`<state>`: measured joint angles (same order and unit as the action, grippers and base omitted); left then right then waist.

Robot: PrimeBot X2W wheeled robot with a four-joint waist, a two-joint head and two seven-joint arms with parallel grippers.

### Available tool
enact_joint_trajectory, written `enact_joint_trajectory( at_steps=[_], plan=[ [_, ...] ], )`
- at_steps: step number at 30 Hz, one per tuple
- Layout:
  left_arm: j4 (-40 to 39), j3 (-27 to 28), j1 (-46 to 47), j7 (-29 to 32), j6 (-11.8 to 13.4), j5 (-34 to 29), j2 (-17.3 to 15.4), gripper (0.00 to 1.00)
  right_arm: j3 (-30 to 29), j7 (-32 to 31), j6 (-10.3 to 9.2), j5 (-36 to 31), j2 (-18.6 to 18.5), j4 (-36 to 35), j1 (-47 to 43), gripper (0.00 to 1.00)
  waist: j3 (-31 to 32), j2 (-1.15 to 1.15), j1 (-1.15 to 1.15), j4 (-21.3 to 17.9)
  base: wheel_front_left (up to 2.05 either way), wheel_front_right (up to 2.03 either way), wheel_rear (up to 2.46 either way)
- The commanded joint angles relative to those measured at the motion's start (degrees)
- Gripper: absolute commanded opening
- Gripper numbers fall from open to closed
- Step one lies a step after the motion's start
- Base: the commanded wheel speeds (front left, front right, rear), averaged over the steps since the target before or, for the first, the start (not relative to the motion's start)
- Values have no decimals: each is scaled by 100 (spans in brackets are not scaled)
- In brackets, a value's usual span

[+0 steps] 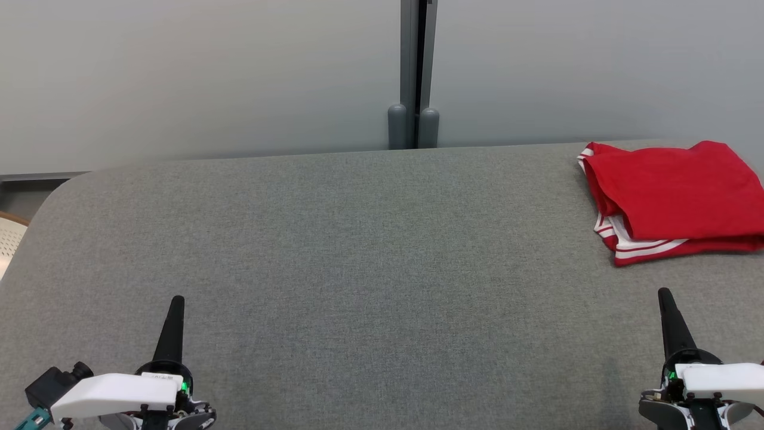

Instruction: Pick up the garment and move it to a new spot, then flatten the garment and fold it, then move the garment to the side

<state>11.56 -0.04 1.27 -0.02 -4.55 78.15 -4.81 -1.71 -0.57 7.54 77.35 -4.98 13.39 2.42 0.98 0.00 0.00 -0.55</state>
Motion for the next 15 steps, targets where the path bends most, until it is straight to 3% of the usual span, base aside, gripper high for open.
enact_joint_trajectory(
  at_steps=[1, 15],
  plan=[
    [-5, 59, 143, 33, -54, 159, -32, 0, -51, -52, -6, 175, -14, -25, 136, 0, -6, 0, 0, 3, 0, 0, 0],
    [99, 213, 325, 210, -164, 793, -19, 0, -163, -230, -4, 812, 31, 8, 246, 0, -49, 0, 0, 23, 0, 0, 0]
  ],
)
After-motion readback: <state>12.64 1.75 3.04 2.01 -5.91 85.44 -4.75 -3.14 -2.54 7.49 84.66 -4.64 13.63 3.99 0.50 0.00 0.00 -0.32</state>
